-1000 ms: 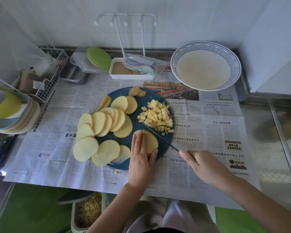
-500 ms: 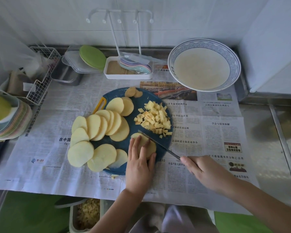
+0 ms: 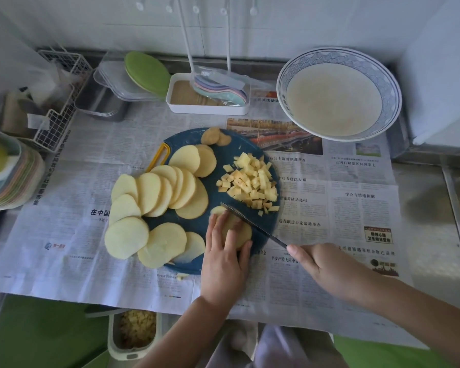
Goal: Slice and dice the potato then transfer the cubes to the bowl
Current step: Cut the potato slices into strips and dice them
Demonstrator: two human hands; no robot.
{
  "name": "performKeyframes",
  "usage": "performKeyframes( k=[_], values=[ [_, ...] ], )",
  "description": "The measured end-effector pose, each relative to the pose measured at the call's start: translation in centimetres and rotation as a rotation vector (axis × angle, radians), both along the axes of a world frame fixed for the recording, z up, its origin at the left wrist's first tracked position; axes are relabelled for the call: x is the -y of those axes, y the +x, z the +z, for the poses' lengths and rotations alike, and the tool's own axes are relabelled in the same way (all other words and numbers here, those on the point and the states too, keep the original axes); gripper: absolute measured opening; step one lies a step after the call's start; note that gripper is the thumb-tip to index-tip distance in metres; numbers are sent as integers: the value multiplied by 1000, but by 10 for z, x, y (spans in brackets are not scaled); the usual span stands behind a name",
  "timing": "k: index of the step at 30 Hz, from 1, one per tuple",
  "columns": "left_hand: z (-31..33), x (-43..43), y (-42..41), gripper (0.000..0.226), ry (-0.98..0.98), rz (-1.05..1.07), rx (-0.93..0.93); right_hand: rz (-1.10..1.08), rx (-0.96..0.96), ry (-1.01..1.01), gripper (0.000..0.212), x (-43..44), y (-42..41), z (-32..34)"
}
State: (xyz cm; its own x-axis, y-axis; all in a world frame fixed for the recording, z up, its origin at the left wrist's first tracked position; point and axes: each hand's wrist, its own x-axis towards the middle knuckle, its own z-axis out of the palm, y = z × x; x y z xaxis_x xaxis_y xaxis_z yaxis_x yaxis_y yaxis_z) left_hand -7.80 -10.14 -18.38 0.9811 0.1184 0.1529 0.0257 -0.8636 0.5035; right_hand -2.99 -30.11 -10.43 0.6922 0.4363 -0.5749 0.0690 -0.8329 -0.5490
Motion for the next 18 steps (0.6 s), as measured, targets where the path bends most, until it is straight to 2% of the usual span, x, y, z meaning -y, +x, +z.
performKeyframes(
  k=[6, 14, 18],
  values=[
    [2, -2, 0, 44, -24, -16, -15, 3, 28, -13, 56, -14, 0, -1],
    [3, -2, -5, 44, -128, -35, -9, -171, -176, 119, 62, -4, 8, 5],
    [4, -2, -9, 41, -181, 1, -32, -160, -167, 158, 61, -1, 3, 10]
  ],
)
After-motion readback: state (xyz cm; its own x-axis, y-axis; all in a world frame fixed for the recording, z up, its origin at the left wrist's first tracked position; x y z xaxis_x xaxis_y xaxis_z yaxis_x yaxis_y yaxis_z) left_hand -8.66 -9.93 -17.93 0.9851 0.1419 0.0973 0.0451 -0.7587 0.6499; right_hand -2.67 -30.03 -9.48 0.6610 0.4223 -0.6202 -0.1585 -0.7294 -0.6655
